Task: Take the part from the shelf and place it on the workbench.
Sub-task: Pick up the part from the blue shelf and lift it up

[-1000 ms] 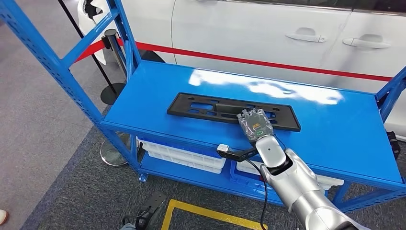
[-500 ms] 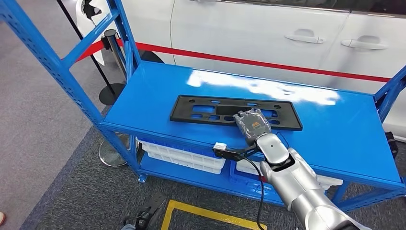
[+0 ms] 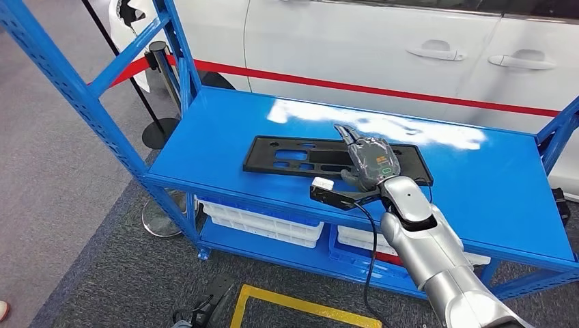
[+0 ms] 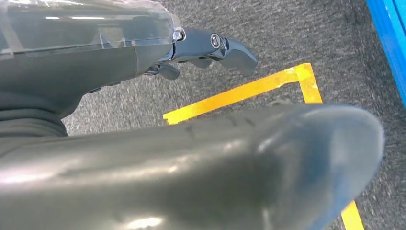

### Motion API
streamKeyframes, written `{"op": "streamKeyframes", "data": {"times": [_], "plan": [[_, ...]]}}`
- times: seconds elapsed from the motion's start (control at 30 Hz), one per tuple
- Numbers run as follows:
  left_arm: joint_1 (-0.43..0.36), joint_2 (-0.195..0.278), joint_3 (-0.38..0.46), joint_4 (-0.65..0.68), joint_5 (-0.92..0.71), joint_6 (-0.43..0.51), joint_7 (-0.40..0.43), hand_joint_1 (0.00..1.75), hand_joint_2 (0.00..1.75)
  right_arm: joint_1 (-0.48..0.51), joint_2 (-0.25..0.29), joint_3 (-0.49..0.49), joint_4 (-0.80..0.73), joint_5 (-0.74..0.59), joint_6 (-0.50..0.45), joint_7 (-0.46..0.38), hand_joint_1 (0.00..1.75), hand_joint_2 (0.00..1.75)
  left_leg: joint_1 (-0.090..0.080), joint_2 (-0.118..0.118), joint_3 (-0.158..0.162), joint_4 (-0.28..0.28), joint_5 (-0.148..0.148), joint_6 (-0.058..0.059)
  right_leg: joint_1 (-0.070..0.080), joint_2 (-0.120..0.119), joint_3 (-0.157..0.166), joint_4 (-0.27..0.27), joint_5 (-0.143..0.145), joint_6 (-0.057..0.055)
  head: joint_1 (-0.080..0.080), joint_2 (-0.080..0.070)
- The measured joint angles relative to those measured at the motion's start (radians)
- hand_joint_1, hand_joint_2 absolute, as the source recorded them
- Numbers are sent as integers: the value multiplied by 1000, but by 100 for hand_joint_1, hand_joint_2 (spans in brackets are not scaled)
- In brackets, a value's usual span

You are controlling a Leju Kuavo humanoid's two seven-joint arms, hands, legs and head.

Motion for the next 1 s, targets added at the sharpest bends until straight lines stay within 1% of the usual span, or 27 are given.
{"op": "streamKeyframes", "data": {"times": [0.03, 0.07, 0.1, 0.13, 0.17, 0.2, 0.23, 0.27, 0.3, 0.33, 0.37, 0.4, 0.43, 0.47, 0.53, 0.57, 0.6, 0.63, 0.7, 0.73, 0.77, 0.8, 0.87, 0.9, 0.93, 0.97, 1.0], "plan": [[1, 0, 3, 0, 1, 1, -2, 0, 0, 7, -1, -3, -8, -12, 3, -12, 0, 0, 1, 0, -1, 4, -5, -6, -1, 0, 2, -3, 1, -6, 0, 0], [1, 0, 5, 0, 2, 1, -2, 0, 0, 14, -2, -6, -17, -26, 8, -26, 0, 0, 3, 1, -7, 20, -17, -12, -3, 0, 4, -7, 3, -12, 0, 0], [2, 0, 8, 0, 3, 2, -3, 0, 0, 22, -2, -8, -29, -41, 14, -40, 0, 0, 4, 1, -22, 56, -40, -17, -6, -1, 6, -10, 4, -17, -1, 0], [3, 0, 11, 0, 4, 3, -3, 0, 0, 32, -3, -11, -40, -56, 20, -54, 0, 0, 6, 2, -47, 111, -69, -22, -7, -1, 8, -11, 4, -20, -1, 0], [5, 0, 15, 0, 6, 4, -3, 0, 0, 44, -4, -13, -52, -71, 28, -68, 0, 0, 7, 2, -78, 180, -101, -25, -7, -2, 8, -10, 3, -22, -1, 0], [8, 0, 17, 0, 7, 6, -3, 0, 0, 60, -6, -14, -63, -85, 34, -80, 0, 0, 9, 2, -109, 243, -124, -28, -6, -2, 8, -10, 2, -23, -1, 0], [11, 0, 19, 0, 8, 7, -4, 0, 0, 76, -8, -15, -72, -95, 38, -90, 0, 0, 9, 2, -129, 279, -130, -30, -6, -2, 9, -9, 2, -23, -1, 0], [15, 0, 22, 0, 9, 9, -5, 0, 0, 92, -11, -15, -82, -102, 37, -99, 0, 0, 9, 2, -130, 276, -116, -31, -6, -1, 9, -9, 1, -23, -1, 0], [17, 0, 24, 0, 10, 12, -5, 0, 0, 105, -13, -15, -91, -105, 32, -106, 0, 0, 9, 2, -111, 233, -86, -30, -6, 0, 10, -7, 0, -22, -1, 0], [18, 0, 26, 0, 10, 14, -6, 0, 0, 116, -14, -15, -99, -104, 21, -110, 0, 0, 9, 3, -79, 162, -47, -27, -6, 1, 11, -6, -2, -20, -1, 0], [17, 1, 28, 0, 10, 16, -7, 0, 0, 125, -16, -14, -108, -95, -1, -109, 0, 0, 7, 3, -44, 91, -20, -23, -4, 1, 11, -4, -4, -17, -1, 0], [17, 1, 30, 0, 10, 18, -8, 0, 0, 133, -17, -12, -114, -76, -32, -98, 0, 0, 5, 3, -19, 39, -3, -17, -3, 2, 11, -3, -5, -13, -1, 0], [17, 1, 32, 0, 10, 21, -8, 0, 0, 140, -19, -6, -119, -45, -71, -80, 0, 0, 2, 3, -5, 9, 3, -12, -2, 2, 10, -2, -6, -9, -1, 0], [18, 1, 34, 0, 10, 23, -7, 0, 0, 148, -21, 3, -122, -6, -113, -56, 0, 0, 0, 2, -1, 2, 0, -6, 0, 2, 10, -3, -5, -4, -1, 0], [19, 1, 38, 0, 8, 27, -5, 0, 0, 162, -26, 29, -128, 72, -184, -11, 0, 0, 2, 2, 0, -4, 5, 6, -1, 1, 11, -4, -6, 7, -1, 0], [19, 1, 40, 0, 7, 28, -4, 0, 0, 166, -29, 44, -130, 108, -210, 11, 0, 0, 4, 2, 1, -8, 9, 14, -2, 0, 7, 6, -15, 12, -1, 0], [18, 1, 41, 0, 4, 29, -3, 0, 0, 169, -31, 60, -132, 141, -231, 35, 0, 0, 6, 3, 3, -13, 12, 20, -2, 0, -5, 34, -35, 17, -1, 0], [17, 1, 43, 0, 2, 30, -2, 0, 0, 172, -34, 76, -132, 172, -246, 59, 0, 0, 7, 4, 4, -15, 14, 25, -3, -1, -28, 85, -65, 20, -1, 0], [16, 1, 43, 0, -2, 29, -1, 0, 0, 179, -39, 110, -127, 235, -268, 113, 0, 0, 6, 4, 3, -15, 14, 28, -4, -1, -92, 218, -127, 25, -1, 0], [17, 1, 43, 0, -4, 29, 0, 0, 0, 182, -41, 126, -122, 262, -274, 136, 0, 0, 6, 4, 2, -15, 14, 29, -5, -1, -114, 263, -139, 27, -1, 0], [17, 1, 43, 0, -6, 28, 0, 0, 0, 184, -42, 140, -117, 287, -281, 157, 0, 0, 6, 3, 2, -14, 13, 28, -6, -1, -121, 275, -133, 28, -1, 0], [16, 1, 44, 0, -9, 27, 0, 0, 0, 184, -43, 154, -111, 309, -288, 176, 0, 0, 6, 2, 3, -13, 13, 27, -7, -1, -107, 245, -108, 27, -1, 0], [15, -1, 44, 0, -15, 26, 1, 0, 0, 177, -41, 176, -99, 342, -300, 202, 0, 0, 5, 1, 2, -8, 9, 22, -7, -1, -41, 114, -44, 21, -1, 0], [13, -1, 44, 0, -17, 26, 1, 0, 0, 172, -39, 186, -91, 355, -304, 212, 0, 0, 3, 0, 1, -3, 6, 17, -6, -1, -12, 56, -23, 17, -1, 0], [12, -2, 44, 0, -19, 26, 2, 0, 0, 167, -35, 195, -82, 365, -306, 219, 0, 0, 1, 0, -1, 0, 4, 12, -4, -1, 5, 20, -14, 12, -2, 0], [12, -2, 44, 0, -21, 26, 3, 0, 0, 162, -31, 202, -72, 373, -307, 223, 0, 0, 0, 0, -3, 1, 3, 6, -2, 0, 11, 5, -14, 8, -2, 0], [11, -2, 44, 0, -22, 25, 4, 0, 0, 159, -25, 210, -62, 379, -307, 226, 0, 0, 1, 0, -3, 1, 3, 0, 0, 0, 10, 4, -13, 3, -2, 0]]}}
